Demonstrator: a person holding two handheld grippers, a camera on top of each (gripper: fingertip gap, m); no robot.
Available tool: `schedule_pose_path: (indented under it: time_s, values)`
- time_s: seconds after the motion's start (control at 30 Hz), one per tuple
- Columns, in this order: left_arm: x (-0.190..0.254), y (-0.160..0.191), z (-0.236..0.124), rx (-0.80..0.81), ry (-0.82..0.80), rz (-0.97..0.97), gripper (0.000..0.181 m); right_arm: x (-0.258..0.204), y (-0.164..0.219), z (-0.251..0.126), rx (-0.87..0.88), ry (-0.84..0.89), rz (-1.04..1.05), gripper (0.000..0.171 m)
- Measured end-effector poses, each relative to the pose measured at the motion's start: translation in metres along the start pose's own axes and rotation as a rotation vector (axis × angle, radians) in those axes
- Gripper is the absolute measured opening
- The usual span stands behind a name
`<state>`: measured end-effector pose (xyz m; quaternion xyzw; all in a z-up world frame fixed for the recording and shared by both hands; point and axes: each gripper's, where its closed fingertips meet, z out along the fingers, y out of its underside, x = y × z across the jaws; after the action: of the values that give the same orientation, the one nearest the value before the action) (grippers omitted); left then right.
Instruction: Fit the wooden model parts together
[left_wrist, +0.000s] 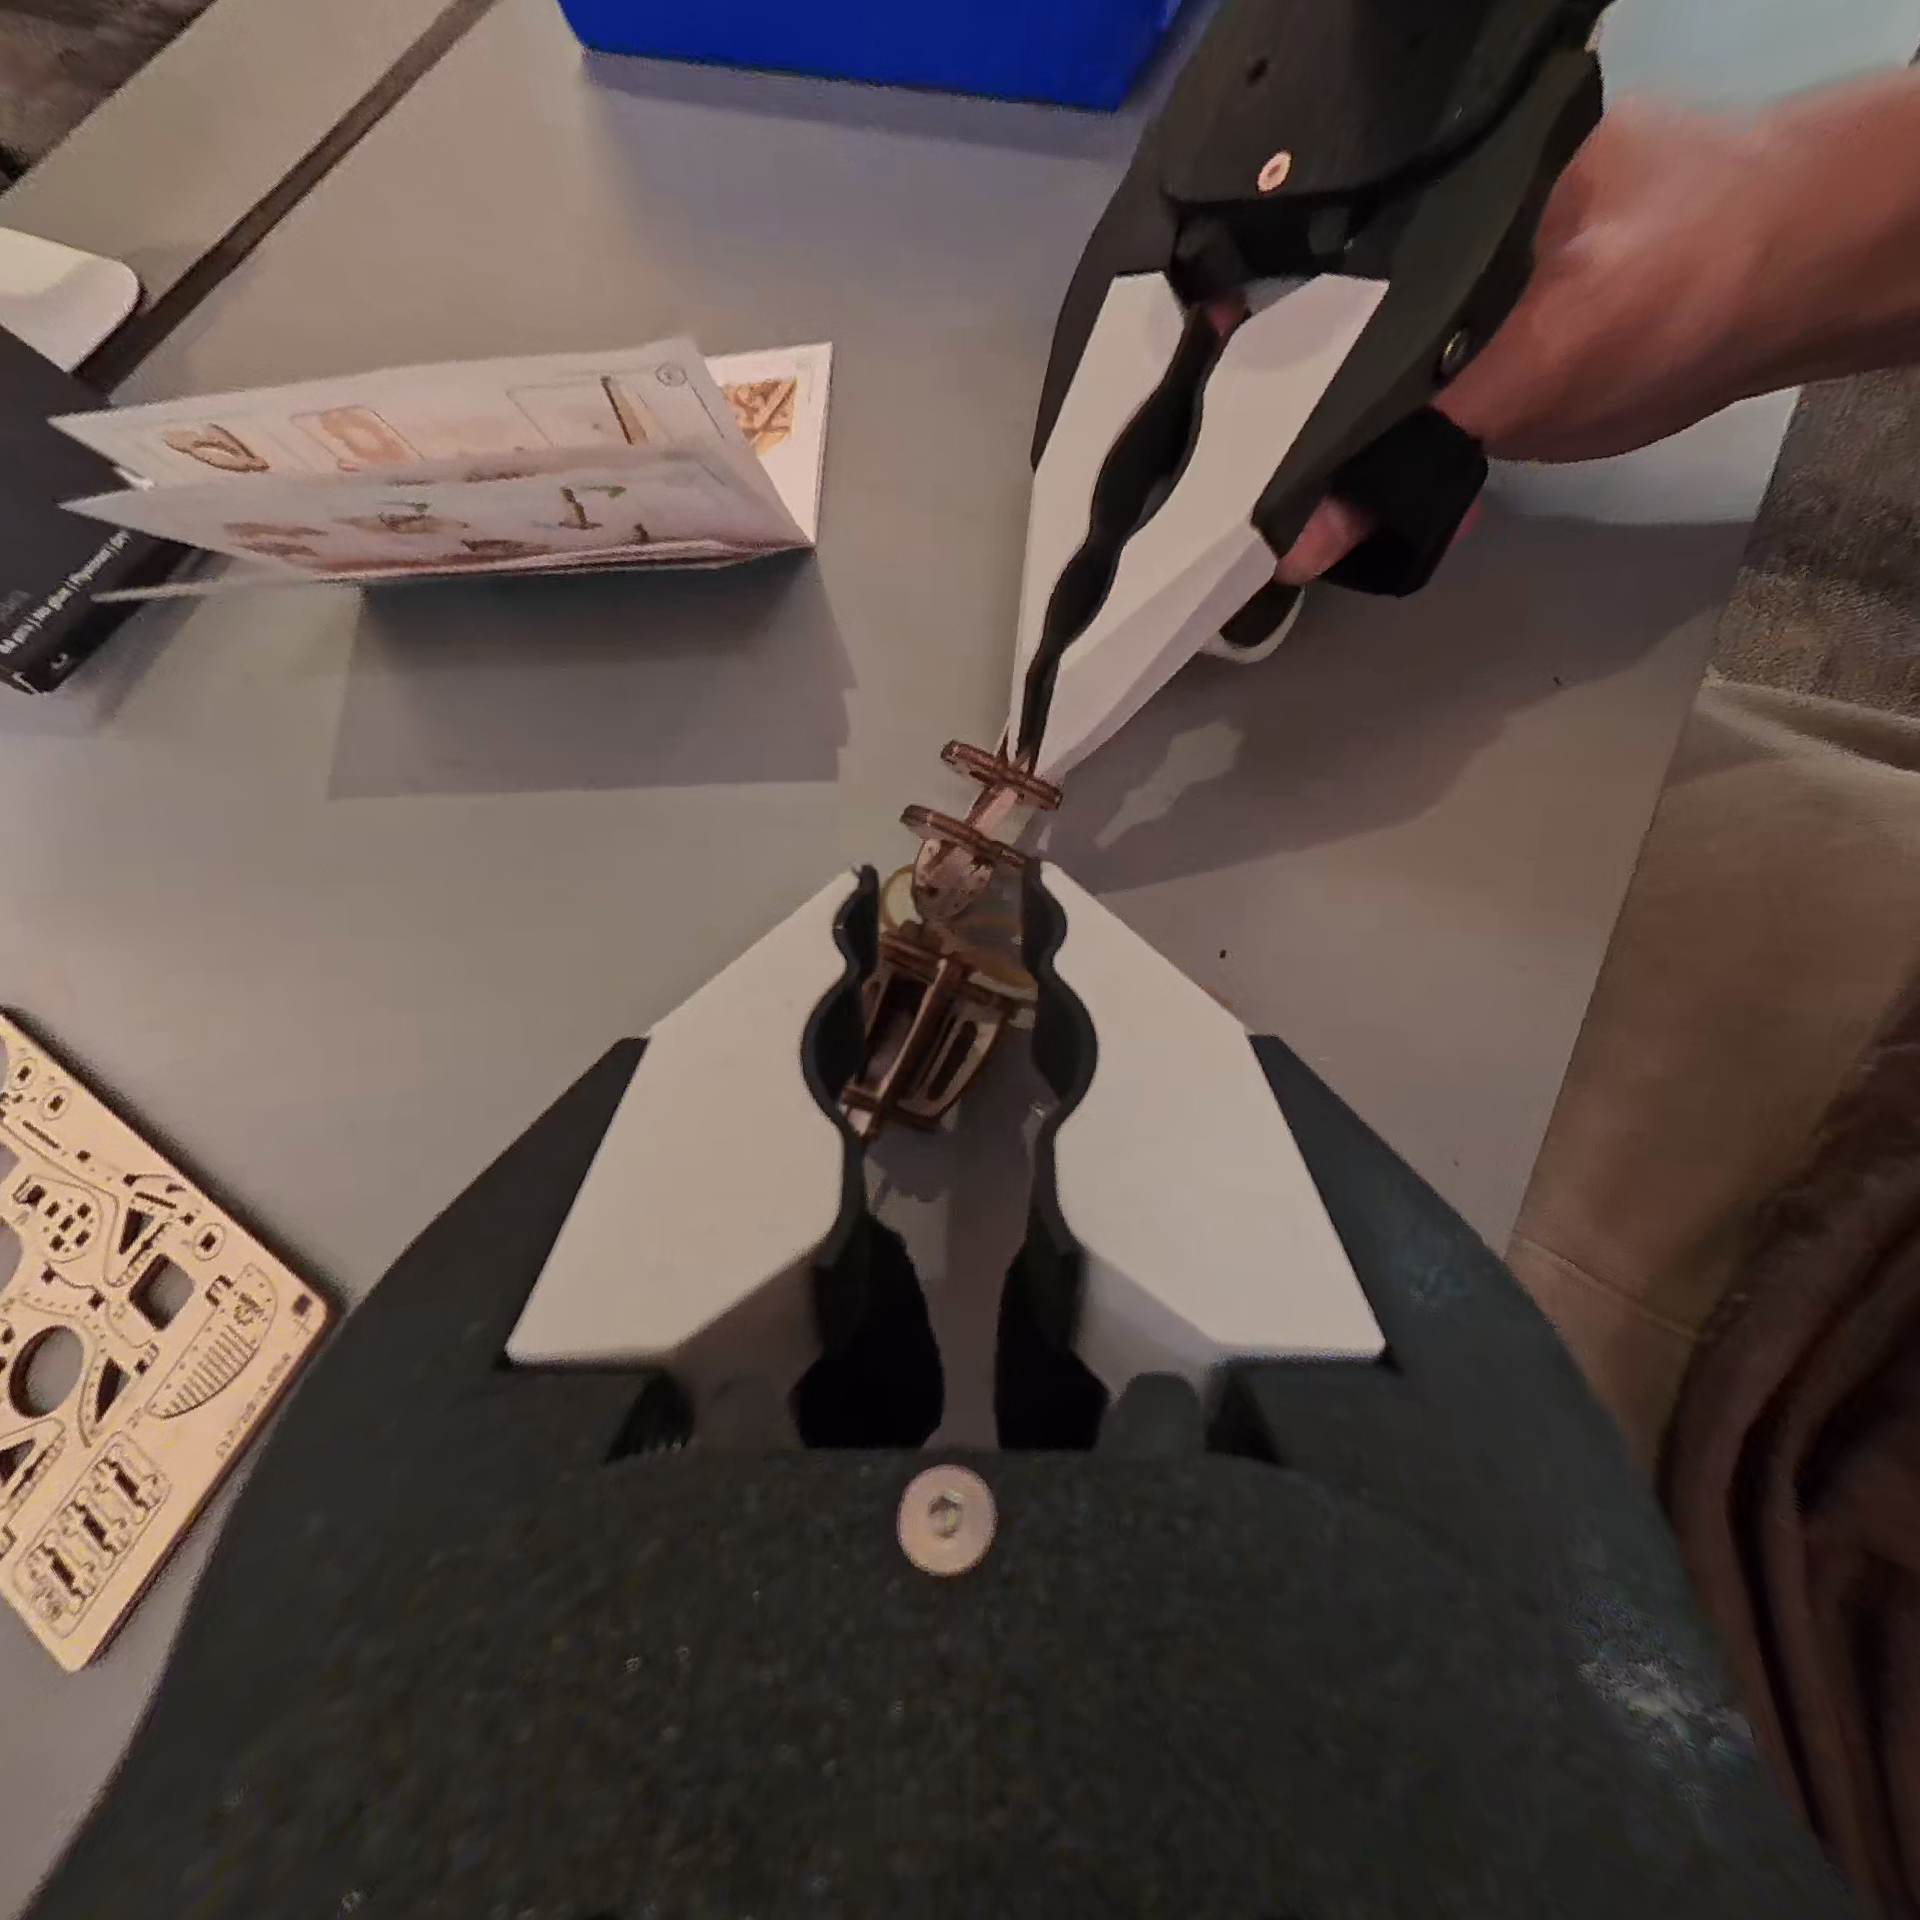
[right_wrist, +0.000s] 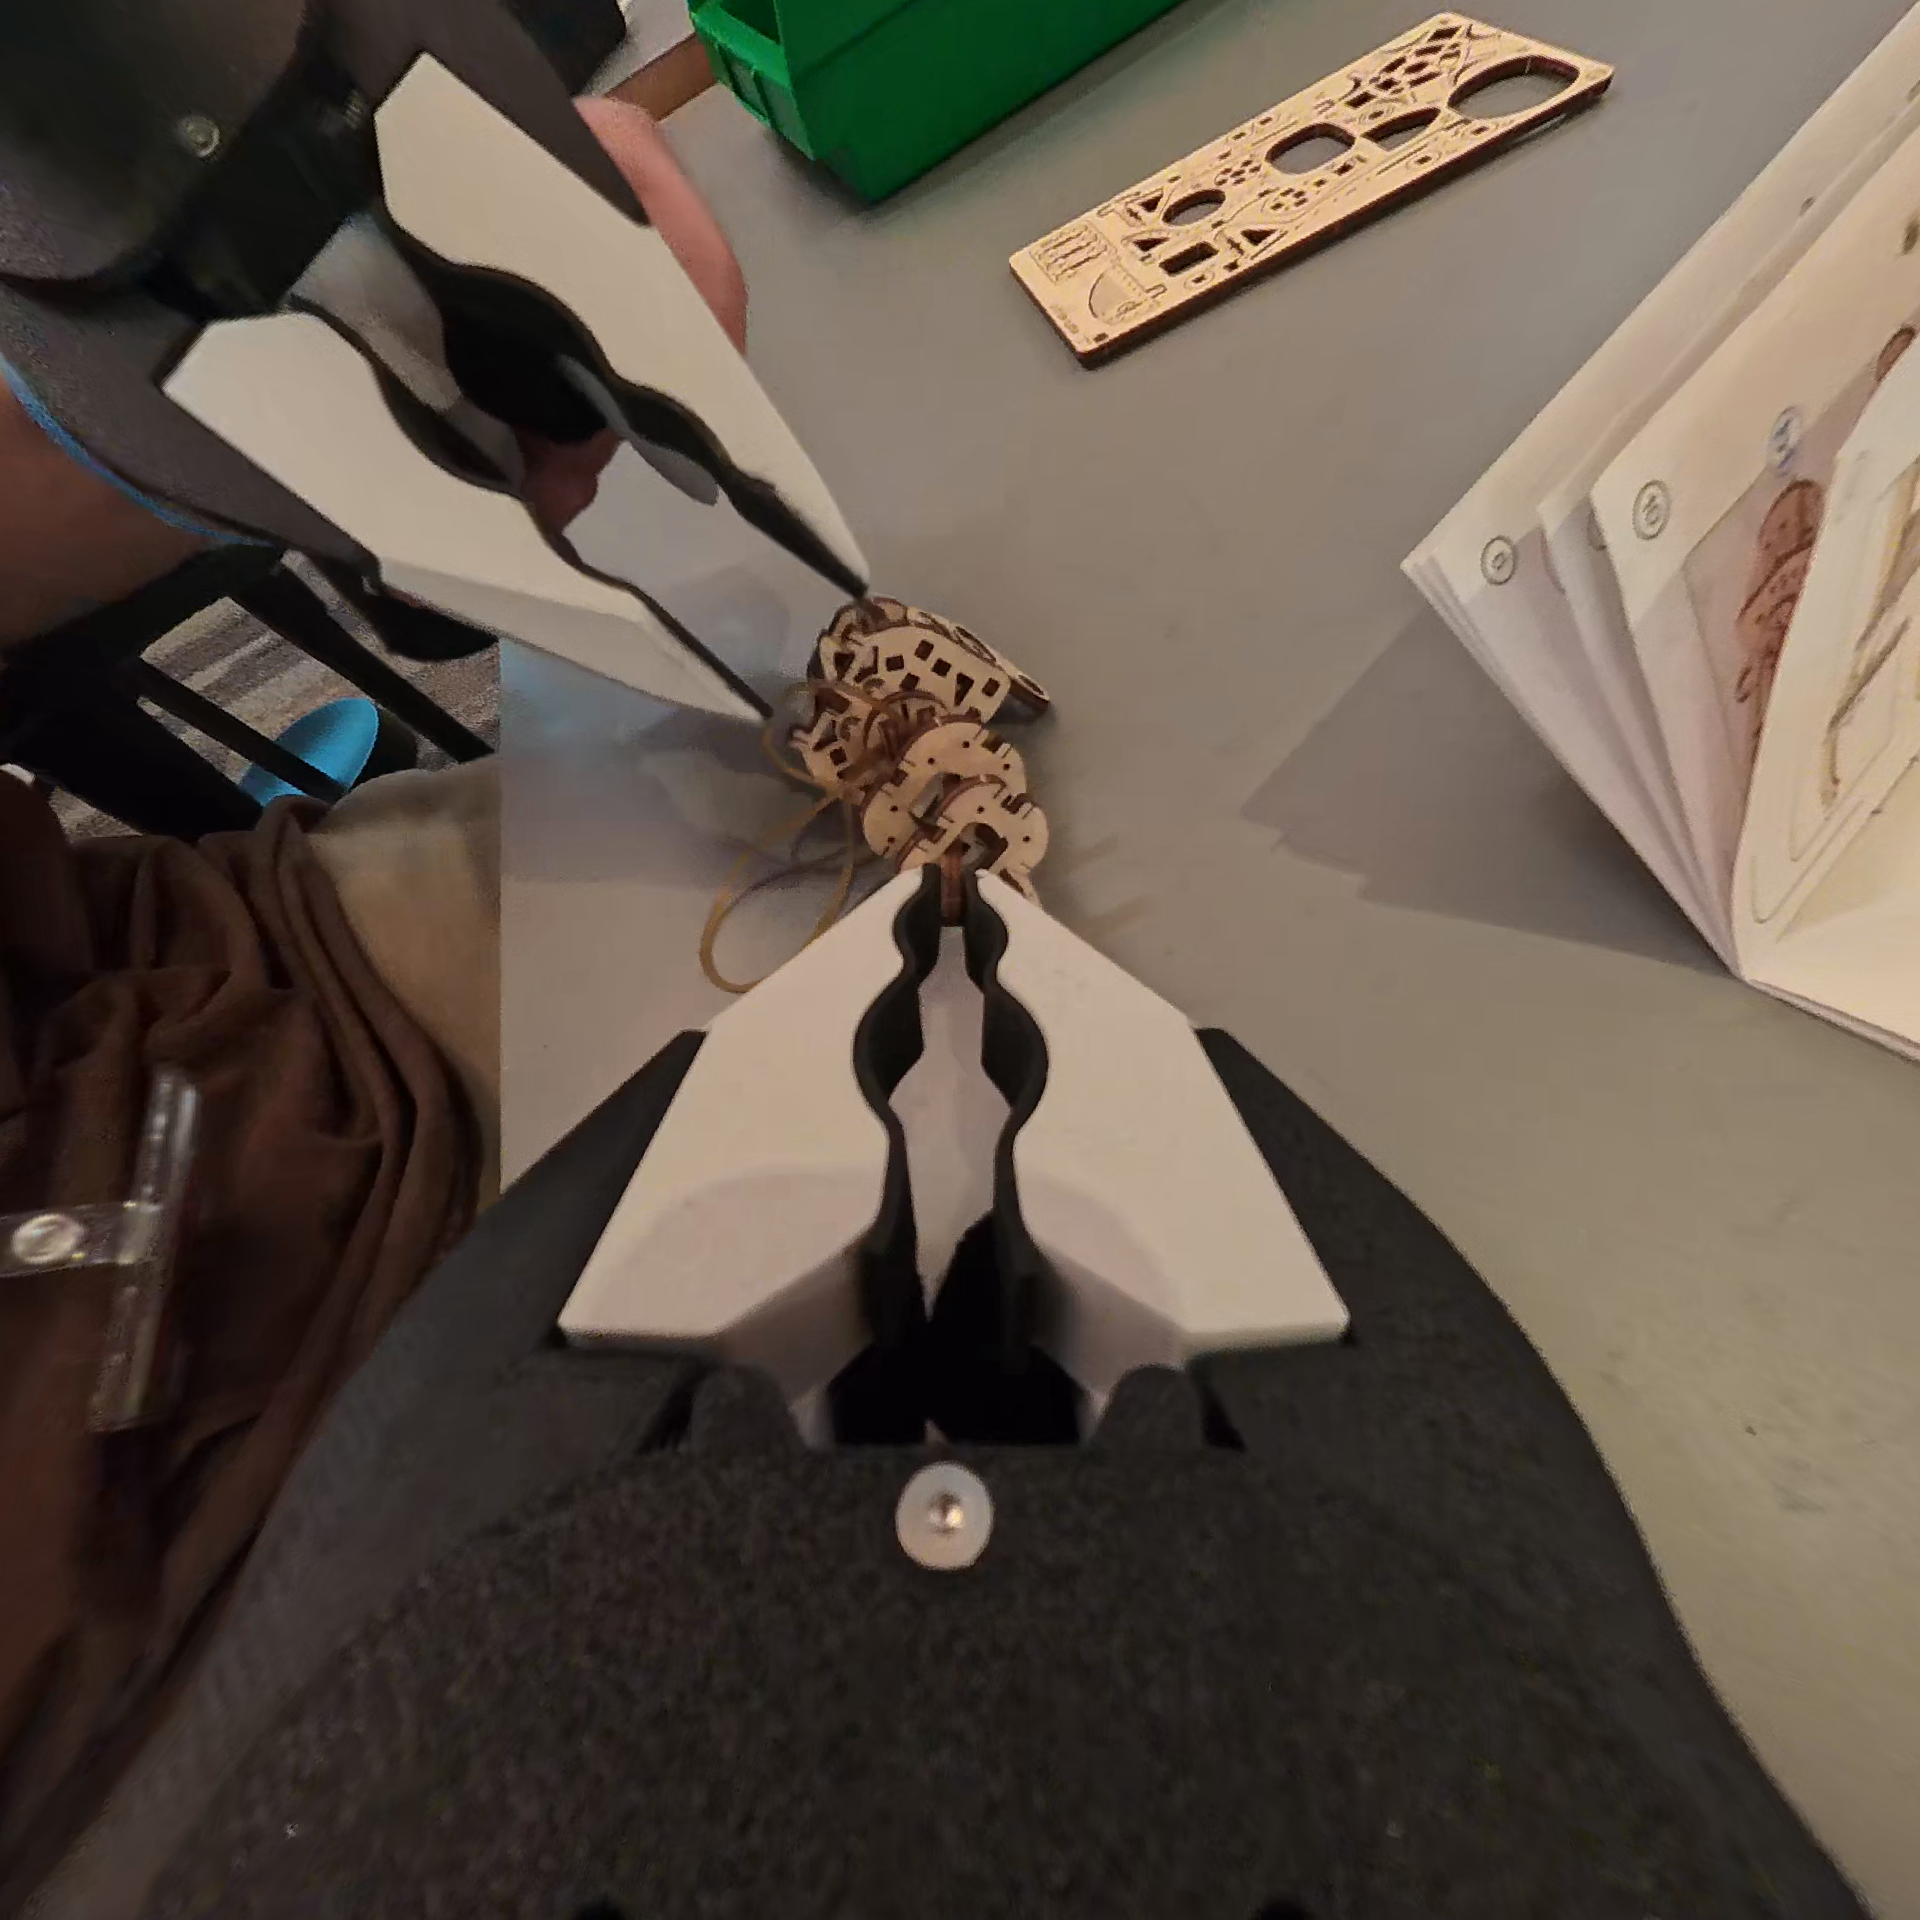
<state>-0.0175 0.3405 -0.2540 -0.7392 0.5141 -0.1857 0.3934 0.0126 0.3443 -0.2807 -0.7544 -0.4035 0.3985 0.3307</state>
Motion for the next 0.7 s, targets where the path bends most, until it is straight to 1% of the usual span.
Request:
schedule_pose_path:
  time_s: [0.1,0.17,0.3,0.37,0.47,0.57,0.7]
  values:
    - [0.006,0.002,-0.001,-0.035,-0.011,0.027,0.033,0.0,0.0,0.002,0.0,-0.008,0.032,0.003]
    - [0.006,0.007,-0.004,-0.054,-0.046,0.074,0.035,0.0,0.0,0.003,-0.007,-0.019,0.042,0.003]
    - [-0.001,0.016,0.0,-0.107,-0.091,0.203,0.031,-0.002,0.002,0.005,-0.019,-0.031,0.042,0.003]
    - [0.001,0.017,0.002,-0.114,-0.06,0.227,0.03,-0.002,0.001,0.005,-0.022,-0.034,0.041,0.003]
    - [0.002,0.015,0.002,-0.098,-0.038,0.3,0.023,-0.002,0.002,0.006,-0.027,-0.04,0.038,0.003]
    - [0.004,0.013,0.006,-0.12,0.002,0.372,0.021,-0.003,0.002,0.007,-0.037,-0.043,0.025,0.003]
    - [0.003,0.017,0.01,-0.169,0.043,0.419,0.012,-0.003,0.004,0.008,-0.05,-0.043,0.023,0.003]
